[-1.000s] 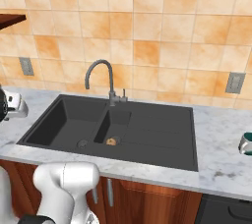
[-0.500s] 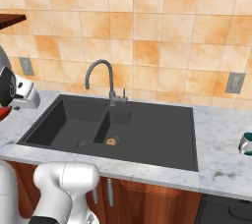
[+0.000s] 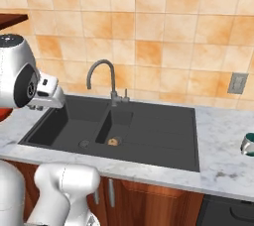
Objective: Clear the mugs and bowl far away from the sink.
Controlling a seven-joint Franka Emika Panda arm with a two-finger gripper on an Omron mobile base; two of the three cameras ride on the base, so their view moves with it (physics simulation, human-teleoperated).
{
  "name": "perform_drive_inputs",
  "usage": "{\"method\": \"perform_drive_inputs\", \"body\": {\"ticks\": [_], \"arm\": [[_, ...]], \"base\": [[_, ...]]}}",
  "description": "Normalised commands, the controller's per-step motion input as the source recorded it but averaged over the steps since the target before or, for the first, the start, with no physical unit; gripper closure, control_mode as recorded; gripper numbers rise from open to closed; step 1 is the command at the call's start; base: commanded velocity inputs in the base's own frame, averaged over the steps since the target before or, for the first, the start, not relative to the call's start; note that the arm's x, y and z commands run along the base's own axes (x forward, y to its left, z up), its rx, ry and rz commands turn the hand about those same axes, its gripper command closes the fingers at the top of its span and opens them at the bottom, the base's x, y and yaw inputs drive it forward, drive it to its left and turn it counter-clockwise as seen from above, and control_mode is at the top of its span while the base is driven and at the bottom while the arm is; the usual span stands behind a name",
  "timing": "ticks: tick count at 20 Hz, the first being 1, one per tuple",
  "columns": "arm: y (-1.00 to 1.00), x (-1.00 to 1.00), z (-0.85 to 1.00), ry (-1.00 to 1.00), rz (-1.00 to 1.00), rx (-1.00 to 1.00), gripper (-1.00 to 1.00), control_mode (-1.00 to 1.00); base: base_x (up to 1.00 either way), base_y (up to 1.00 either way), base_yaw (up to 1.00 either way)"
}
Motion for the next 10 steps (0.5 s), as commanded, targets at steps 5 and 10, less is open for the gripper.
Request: {"method": "perform_drive_inputs", "body": {"ticks": [5,10], "arm": [[0.0,0.0,0.0,0.0,0.0,0.0,1.0,1.0],[0.0,0.0,0.0,0.0,0.0,0.0,1.0,1.0]], "base": [[-0.08,0.42,0.75],[0.0,0.07,1.0]]}}
